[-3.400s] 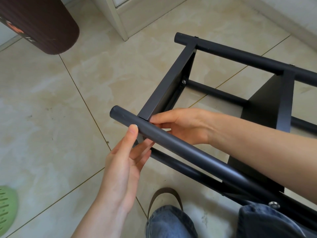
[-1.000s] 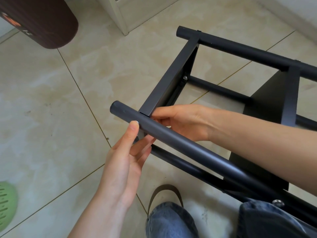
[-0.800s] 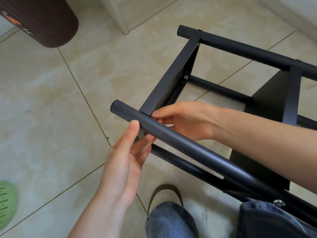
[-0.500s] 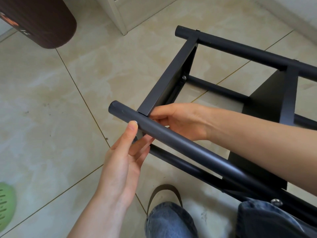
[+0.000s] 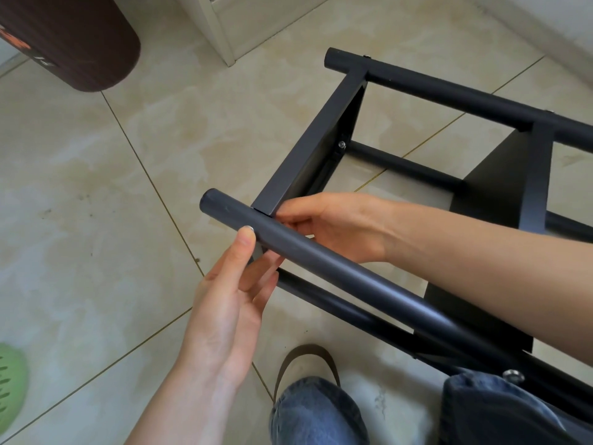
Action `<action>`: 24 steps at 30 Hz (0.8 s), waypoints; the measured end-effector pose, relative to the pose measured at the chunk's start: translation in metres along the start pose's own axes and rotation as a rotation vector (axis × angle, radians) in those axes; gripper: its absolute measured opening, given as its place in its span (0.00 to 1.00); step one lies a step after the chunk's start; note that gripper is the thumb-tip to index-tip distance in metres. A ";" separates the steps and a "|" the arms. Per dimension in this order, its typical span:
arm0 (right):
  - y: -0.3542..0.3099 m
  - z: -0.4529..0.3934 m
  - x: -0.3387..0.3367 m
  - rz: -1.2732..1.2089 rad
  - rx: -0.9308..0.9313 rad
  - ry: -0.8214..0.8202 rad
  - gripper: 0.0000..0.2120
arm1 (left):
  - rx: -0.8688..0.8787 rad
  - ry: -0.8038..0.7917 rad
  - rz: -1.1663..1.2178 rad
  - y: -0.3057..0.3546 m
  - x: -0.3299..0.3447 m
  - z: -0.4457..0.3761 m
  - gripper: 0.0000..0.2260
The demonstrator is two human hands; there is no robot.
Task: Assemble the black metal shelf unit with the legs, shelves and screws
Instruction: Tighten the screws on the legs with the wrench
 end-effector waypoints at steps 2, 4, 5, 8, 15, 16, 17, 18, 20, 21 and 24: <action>0.000 0.001 0.000 -0.029 -0.002 -0.014 0.06 | 0.000 -0.005 0.003 -0.001 0.000 -0.001 0.12; -0.001 0.004 -0.002 -0.041 0.005 -0.032 0.05 | -0.002 -0.009 0.009 -0.001 0.000 -0.001 0.14; -0.001 0.005 -0.002 -0.027 0.012 -0.038 0.06 | -0.004 -0.012 0.012 -0.001 -0.001 -0.002 0.16; 0.000 0.006 -0.001 0.030 0.021 -0.034 0.08 | -0.007 -0.011 0.019 -0.001 -0.001 -0.002 0.17; 0.000 -0.001 0.001 0.015 -0.005 0.015 0.08 | -0.003 -0.030 0.001 -0.001 -0.001 -0.001 0.14; 0.000 -0.001 0.000 0.005 -0.006 0.008 0.08 | -0.005 -0.032 0.003 -0.001 -0.001 -0.001 0.14; -0.001 -0.001 0.000 -0.004 -0.013 -0.011 0.07 | -0.008 -0.033 0.005 -0.001 -0.001 -0.001 0.13; -0.003 -0.001 0.000 -0.014 -0.021 -0.031 0.08 | -0.012 -0.033 0.007 -0.001 -0.001 -0.001 0.12; -0.004 0.001 0.000 -0.023 -0.022 -0.052 0.12 | -0.016 -0.031 0.008 -0.002 -0.001 -0.002 0.12; -0.003 0.000 -0.001 -0.012 -0.021 -0.053 0.12 | -0.016 -0.032 0.007 -0.002 -0.001 -0.002 0.13; -0.001 -0.003 -0.002 0.056 -0.020 -0.022 0.05 | -0.018 -0.031 0.010 -0.002 -0.001 -0.002 0.13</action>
Point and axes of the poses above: each hand's wrist, its own z-axis away from the middle knuckle, its own x-axis out of the palm, y = z × x, the point moved 3 cm from there along -z, towards the middle knuckle, and after that the axes turned 7 degrees about -x, right-handed, at the moved point
